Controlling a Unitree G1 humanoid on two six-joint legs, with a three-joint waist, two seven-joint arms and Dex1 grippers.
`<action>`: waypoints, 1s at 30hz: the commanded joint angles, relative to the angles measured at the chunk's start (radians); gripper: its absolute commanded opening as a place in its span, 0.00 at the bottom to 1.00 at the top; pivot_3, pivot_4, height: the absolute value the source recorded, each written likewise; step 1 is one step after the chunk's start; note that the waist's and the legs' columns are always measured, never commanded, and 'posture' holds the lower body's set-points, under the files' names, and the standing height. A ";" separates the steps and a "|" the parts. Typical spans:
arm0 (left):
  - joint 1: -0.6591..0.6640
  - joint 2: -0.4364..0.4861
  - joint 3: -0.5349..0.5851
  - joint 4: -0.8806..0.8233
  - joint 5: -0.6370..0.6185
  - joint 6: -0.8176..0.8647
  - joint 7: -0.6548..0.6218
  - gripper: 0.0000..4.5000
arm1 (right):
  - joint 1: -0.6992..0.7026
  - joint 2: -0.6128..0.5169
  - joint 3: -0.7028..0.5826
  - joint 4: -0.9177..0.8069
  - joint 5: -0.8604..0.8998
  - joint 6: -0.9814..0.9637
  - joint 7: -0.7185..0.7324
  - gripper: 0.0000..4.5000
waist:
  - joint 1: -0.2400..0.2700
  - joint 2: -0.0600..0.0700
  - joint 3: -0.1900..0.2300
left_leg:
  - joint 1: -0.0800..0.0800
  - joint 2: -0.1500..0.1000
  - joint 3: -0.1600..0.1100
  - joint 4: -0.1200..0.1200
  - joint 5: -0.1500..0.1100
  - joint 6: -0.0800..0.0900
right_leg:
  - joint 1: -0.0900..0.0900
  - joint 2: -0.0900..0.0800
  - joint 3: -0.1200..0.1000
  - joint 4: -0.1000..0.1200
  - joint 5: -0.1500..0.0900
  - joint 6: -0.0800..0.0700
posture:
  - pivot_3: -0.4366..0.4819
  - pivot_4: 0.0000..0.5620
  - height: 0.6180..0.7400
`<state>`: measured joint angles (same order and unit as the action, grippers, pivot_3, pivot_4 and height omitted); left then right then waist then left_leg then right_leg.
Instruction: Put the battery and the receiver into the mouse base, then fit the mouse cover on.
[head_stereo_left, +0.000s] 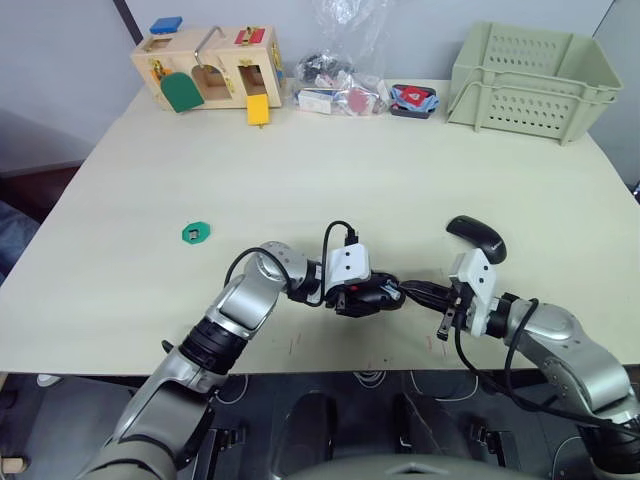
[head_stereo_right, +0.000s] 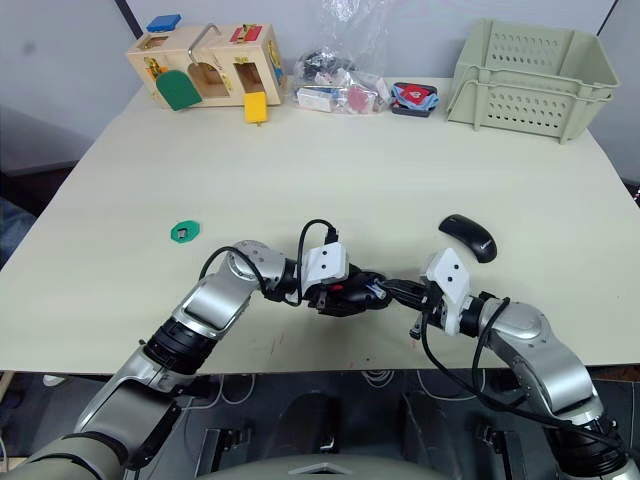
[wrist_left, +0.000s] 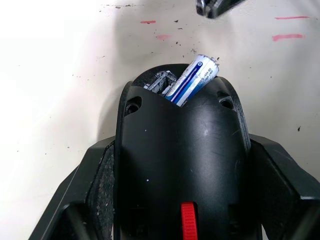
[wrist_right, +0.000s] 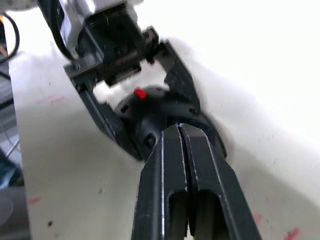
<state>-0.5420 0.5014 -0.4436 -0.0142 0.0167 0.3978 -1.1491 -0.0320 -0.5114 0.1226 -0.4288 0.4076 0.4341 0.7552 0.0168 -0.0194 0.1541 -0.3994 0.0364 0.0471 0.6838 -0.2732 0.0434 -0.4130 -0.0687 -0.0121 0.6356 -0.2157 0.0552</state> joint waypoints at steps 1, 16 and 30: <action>0.011 0.005 -0.023 0.013 0.020 0.011 0.012 0.67 | 0.008 0.022 0.004 0.033 -0.015 -0.112 0.036 0.00 | 0.000 0.000 0.000 | 0.000 0.000 0.000 0.000 0.000 0.000 | 0.000 0.000 0.000 0.000 0.001 -0.002 | 0.48 0.27 1.00; -0.003 0.003 -0.024 0.031 0.022 0.008 0.008 0.67 | -0.014 0.078 0.068 0.240 -0.093 -0.242 0.090 0.00 | -0.001 0.000 0.000 | 0.002 0.000 0.000 0.000 0.000 0.000 | 0.000 0.000 0.000 0.002 0.000 -0.006 | 0.48 0.27 1.00; 0.013 0.007 -0.024 -0.001 0.019 0.032 0.013 0.67 | -0.045 0.050 0.137 0.374 -0.181 -0.182 0.101 0.00 | -0.004 0.001 -0.006 | 0.004 0.001 0.001 0.000 0.000 0.000 | 0.001 0.001 0.002 0.003 -0.001 -0.006 | 0.48 0.27 1.00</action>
<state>-0.5421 0.5078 -0.4437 -0.0141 0.0187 0.4230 -1.1488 -0.0967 -0.4351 0.2206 -0.1088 0.2741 0.1902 0.8507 0.0128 -0.0187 0.1477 -0.3952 0.0371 0.0482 0.6839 -0.2731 0.0434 -0.4121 -0.0673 -0.0104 0.6389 -0.2162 0.0487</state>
